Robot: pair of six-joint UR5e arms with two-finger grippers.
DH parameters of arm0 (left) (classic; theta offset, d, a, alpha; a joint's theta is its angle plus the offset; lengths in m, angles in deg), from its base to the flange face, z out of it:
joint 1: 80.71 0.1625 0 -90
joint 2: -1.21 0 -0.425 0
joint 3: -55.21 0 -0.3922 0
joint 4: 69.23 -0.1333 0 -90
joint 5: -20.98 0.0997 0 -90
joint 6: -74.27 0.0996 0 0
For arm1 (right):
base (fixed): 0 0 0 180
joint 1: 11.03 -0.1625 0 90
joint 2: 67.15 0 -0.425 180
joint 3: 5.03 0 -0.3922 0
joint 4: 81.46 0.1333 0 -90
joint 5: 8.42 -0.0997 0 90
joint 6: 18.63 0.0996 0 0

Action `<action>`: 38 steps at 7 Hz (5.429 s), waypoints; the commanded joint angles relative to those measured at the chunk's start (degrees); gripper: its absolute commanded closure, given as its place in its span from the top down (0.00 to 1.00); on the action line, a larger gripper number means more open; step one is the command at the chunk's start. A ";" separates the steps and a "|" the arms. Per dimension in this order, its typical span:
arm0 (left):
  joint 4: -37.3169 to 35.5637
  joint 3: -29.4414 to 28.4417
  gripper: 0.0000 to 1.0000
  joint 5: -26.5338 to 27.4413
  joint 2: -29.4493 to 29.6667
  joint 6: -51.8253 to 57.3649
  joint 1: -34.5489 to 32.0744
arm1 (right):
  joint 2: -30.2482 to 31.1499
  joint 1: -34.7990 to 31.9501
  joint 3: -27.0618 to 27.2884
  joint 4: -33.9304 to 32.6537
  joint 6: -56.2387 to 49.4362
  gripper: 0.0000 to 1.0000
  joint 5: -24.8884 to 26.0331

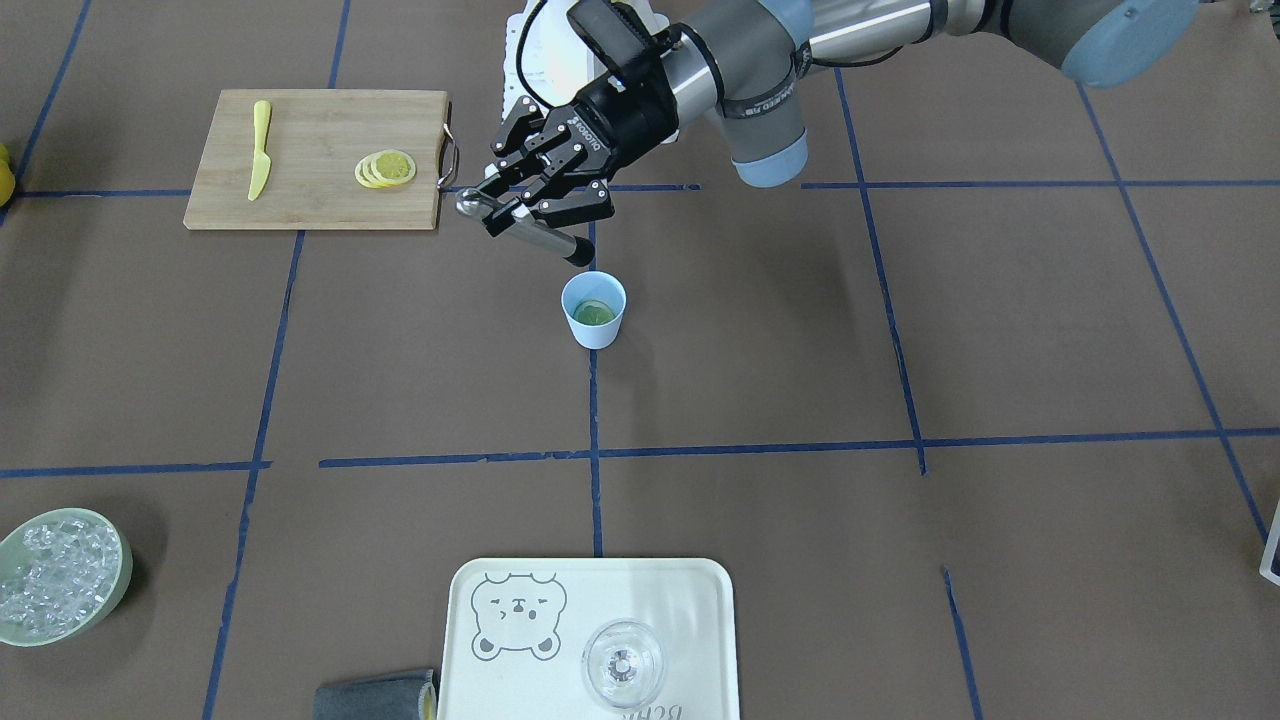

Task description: Squeeze lemon into cup

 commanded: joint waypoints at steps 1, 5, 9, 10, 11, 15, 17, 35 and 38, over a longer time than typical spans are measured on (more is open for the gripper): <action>-29.75 10.33 0.00 -5.34 -0.06 -7.57 -2.06 | 0.02 0.00 -0.06 0.00 -0.07 1.00 -0.09; -51.68 18.60 0.00 -27.31 -11.62 -9.46 -13.65 | -0.16 0.00 -0.06 0.09 -0.16 1.00 0.00; -56.70 18.46 0.00 -30.16 -22.45 -29.21 -14.10 | -0.07 0.00 -5.39 8.48 0.54 1.00 0.00; -55.56 18.80 0.00 -27.61 -26.22 -29.15 -14.10 | 0.02 0.00 -8.03 12.35 0.63 1.00 -0.18; -50.42 18.37 0.00 -27.24 -30.95 -28.63 -14.19 | -0.07 0.00 -10.06 14.74 0.63 1.00 -0.35; -38.68 9.94 0.00 -23.47 -37.94 -24.67 -18.14 | 0.02 0.00 -9.55 15.20 0.63 1.00 -0.44; -38.68 7.57 0.00 -23.46 -37.33 -25.37 -20.34 | 0.11 0.00 -9.46 15.20 0.37 1.00 -0.36; -74.10 4.21 1.00 -49.51 -44.15 45.91 -66.75 | 0.37 0.00 -8.23 15.20 0.54 1.00 -2.46; -72.25 4.56 1.00 -50.53 -45.06 44.42 -66.75 | 0.37 0.00 -8.23 15.20 0.63 1.00 -2.46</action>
